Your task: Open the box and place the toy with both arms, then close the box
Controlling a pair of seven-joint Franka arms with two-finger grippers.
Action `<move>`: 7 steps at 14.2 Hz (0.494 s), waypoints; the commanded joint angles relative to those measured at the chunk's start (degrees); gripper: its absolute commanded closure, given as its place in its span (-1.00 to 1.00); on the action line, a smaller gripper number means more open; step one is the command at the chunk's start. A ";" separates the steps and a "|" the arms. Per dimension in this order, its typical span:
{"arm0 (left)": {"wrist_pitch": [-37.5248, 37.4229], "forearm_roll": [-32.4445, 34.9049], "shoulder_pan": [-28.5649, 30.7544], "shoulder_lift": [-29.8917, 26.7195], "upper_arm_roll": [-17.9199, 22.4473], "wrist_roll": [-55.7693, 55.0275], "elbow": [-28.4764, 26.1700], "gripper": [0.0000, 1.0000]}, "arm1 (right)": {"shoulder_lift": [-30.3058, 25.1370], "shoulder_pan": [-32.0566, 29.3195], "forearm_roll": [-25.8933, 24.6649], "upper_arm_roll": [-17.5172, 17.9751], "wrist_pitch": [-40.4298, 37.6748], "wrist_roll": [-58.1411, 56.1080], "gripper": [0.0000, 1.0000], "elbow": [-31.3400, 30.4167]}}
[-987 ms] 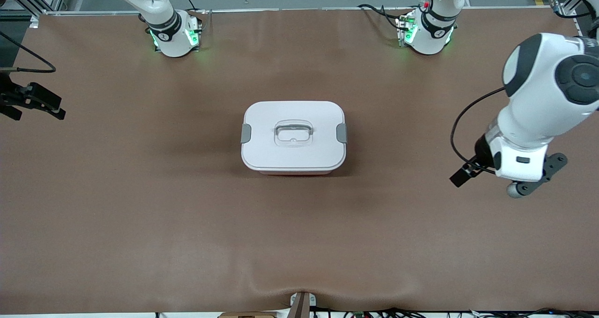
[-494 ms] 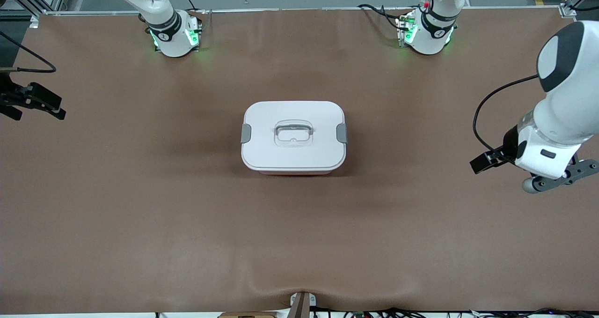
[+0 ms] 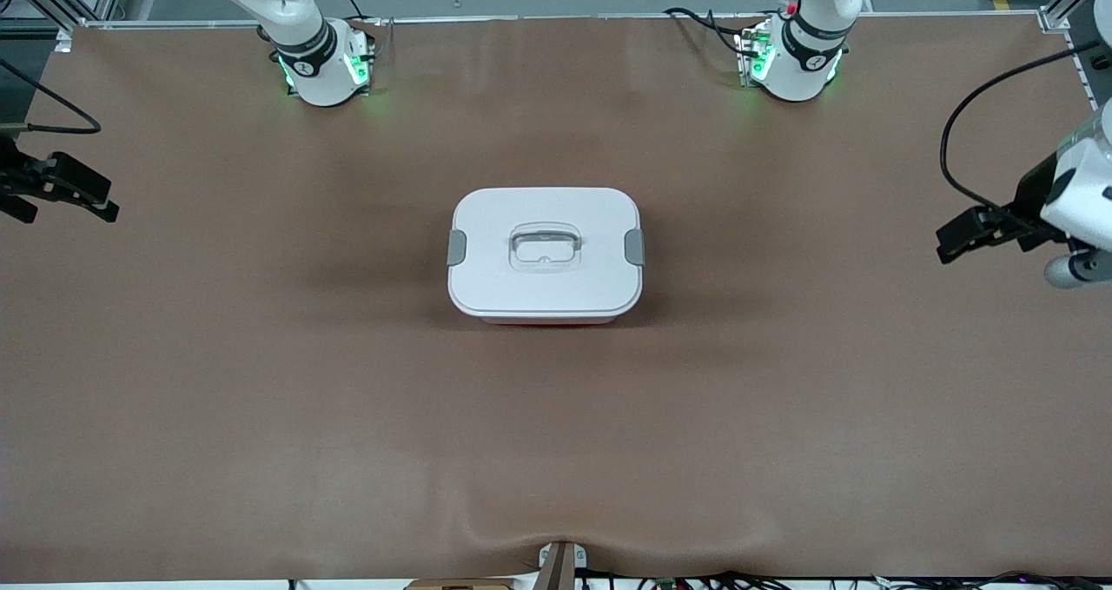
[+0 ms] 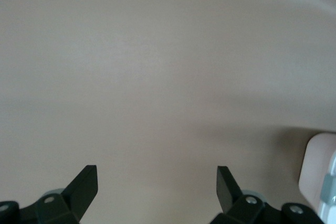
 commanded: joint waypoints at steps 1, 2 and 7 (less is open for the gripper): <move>0.98 -1.03 -1.91 -6.88 2.48 2.13 -8.05 -1.00 | -0.17 -0.31 -0.55 -0.12 -0.85 -0.13 -1.00 0.64; 0.90 -1.11 -1.92 -8.54 2.75 2.22 -9.37 -1.00 | -0.17 -0.23 -0.46 -0.03 -0.85 -0.13 -1.00 0.55; 0.37 -3.13 -8.04 -15.41 9.14 2.83 -15.09 -1.00 | -0.09 -0.23 -0.46 -0.03 -0.76 -0.13 -1.00 0.55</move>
